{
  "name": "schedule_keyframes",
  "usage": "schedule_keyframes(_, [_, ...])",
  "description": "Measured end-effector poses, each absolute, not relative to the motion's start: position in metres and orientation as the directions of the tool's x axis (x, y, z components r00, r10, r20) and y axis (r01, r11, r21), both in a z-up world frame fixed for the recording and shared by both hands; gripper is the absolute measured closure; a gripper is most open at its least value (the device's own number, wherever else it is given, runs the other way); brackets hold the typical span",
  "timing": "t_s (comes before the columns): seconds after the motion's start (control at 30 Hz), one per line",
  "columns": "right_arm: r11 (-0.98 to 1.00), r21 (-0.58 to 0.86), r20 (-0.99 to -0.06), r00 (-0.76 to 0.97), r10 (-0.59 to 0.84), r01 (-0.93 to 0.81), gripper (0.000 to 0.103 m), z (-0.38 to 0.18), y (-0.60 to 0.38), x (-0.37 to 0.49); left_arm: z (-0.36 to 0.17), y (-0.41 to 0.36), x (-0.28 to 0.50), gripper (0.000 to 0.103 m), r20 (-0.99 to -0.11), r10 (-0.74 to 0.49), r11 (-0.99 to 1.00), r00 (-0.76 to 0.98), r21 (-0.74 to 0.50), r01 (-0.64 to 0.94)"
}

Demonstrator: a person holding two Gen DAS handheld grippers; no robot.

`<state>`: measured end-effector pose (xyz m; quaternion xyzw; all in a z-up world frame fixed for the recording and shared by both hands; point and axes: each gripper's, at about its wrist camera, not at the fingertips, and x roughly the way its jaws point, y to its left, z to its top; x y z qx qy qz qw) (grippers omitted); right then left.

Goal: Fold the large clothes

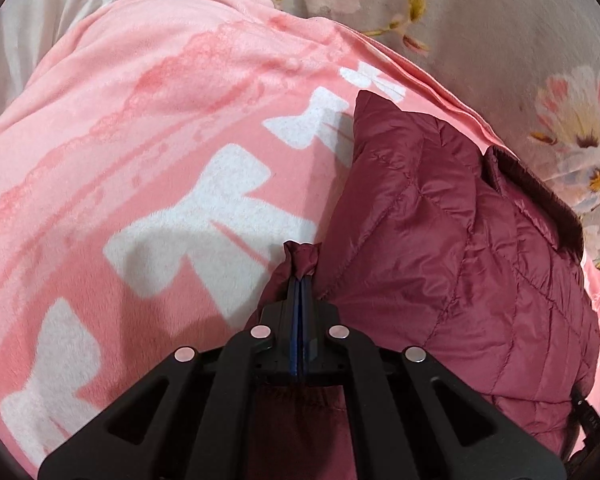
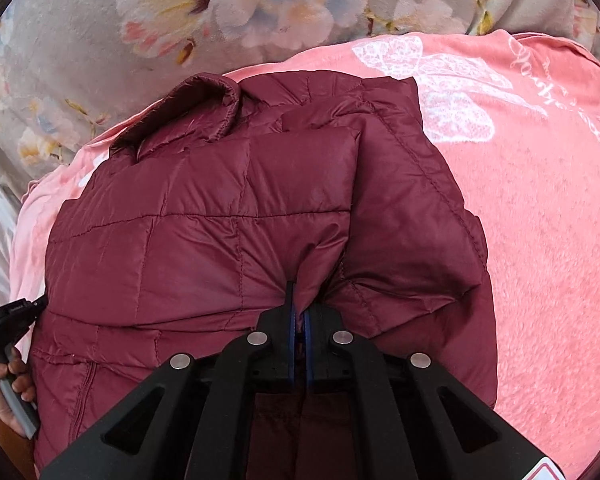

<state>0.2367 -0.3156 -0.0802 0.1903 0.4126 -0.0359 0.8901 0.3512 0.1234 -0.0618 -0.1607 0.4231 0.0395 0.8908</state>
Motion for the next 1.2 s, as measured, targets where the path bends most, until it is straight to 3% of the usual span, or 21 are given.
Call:
schedule_keyframes(0.23, [0.9,0.386,-0.725,0.67,0.161,0.202,0.102,-0.077,-0.322,0.214,-0.05,0.134,0.329,0.103,-0.756,-0.077,0.945,0.65,-0.263,-0.194])
schedule_keyframes(0.53, [0.935,0.309,-0.756,0.642,0.131,0.174,0.101,-0.08,-0.306,0.218,-0.054,0.132,0.321,0.103,-0.771,-0.049,0.957,0.635,-0.218,-0.19])
schedule_keyframes(0.6, [0.94,0.297,-0.756,0.643,0.122,0.17,0.099,-0.074,-0.306,0.215,-0.051,0.13,0.319,0.101,-0.771,-0.034,0.962,0.635,-0.197,-0.188])
schedule_keyframes(0.7, [0.947,0.27,-0.746,0.66,0.091,0.174,0.082,-0.058,-0.308,0.203,-0.037,0.129,0.306,0.099,-0.765,-0.013,0.974,0.643,-0.155,-0.164])
schedule_keyframes(0.73, [0.949,0.262,-0.734,0.674,0.079,0.175,0.076,-0.048,-0.31,0.196,-0.029,0.13,0.299,0.094,-0.762,-0.009,0.98,0.647,-0.134,-0.145])
schedule_keyframes(0.77, [0.949,0.261,-0.721,0.689,0.07,0.177,0.075,-0.04,-0.311,0.192,-0.022,0.131,0.293,0.092,-0.761,-0.016,0.983,0.648,-0.131,-0.129])
schedule_keyframes(1.03, [0.939,0.326,-0.665,0.732,0.149,0.105,0.078,0.006,-0.281,0.222,0.053,0.086,0.31,0.089,-0.697,-0.132,0.987,0.705,-0.16,0.027])
schedule_keyframes(1.2, [0.966,0.251,-0.686,0.714,0.14,0.053,0.078,-0.007,-0.248,0.257,0.027,0.021,0.351,0.088,-0.751,-0.195,0.981,0.631,-0.157,0.117])
